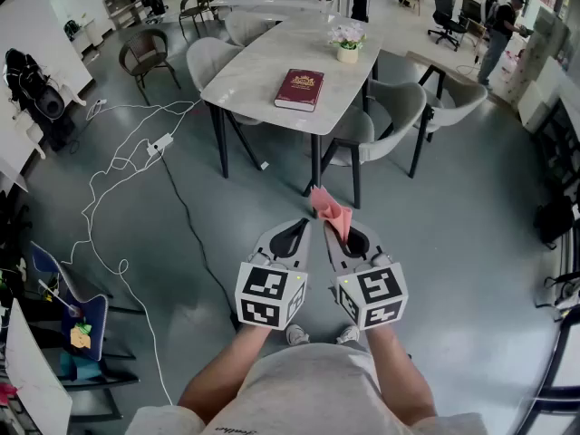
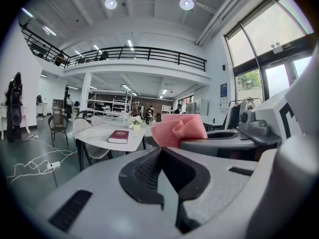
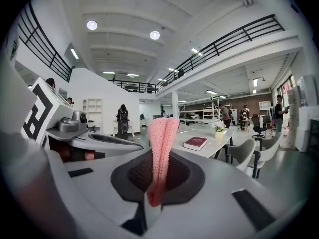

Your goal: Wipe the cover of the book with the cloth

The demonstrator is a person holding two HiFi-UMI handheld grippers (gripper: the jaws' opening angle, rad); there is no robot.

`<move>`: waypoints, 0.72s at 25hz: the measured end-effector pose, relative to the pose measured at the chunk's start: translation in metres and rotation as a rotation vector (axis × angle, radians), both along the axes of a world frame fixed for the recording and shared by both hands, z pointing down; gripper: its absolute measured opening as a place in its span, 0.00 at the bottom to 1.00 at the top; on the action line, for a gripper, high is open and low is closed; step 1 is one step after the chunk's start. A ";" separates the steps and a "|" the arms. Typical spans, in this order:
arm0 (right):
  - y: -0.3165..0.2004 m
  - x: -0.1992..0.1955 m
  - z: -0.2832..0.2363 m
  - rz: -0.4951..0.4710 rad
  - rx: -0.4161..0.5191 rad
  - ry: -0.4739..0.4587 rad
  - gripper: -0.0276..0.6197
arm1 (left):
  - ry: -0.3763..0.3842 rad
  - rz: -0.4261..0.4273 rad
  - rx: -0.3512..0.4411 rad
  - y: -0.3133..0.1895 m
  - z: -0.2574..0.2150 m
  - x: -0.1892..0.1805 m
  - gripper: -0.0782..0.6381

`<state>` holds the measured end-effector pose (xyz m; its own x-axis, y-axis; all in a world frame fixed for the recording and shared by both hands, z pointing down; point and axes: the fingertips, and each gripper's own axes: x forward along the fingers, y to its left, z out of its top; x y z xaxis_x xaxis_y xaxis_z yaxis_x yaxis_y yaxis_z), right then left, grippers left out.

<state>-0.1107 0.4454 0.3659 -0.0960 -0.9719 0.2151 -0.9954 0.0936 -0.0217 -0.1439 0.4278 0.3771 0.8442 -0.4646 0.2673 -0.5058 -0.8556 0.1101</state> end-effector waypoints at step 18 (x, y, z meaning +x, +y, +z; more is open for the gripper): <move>-0.035 -0.012 0.005 0.001 -0.015 -0.014 0.07 | 0.013 0.002 -0.019 -0.038 0.002 -0.012 0.12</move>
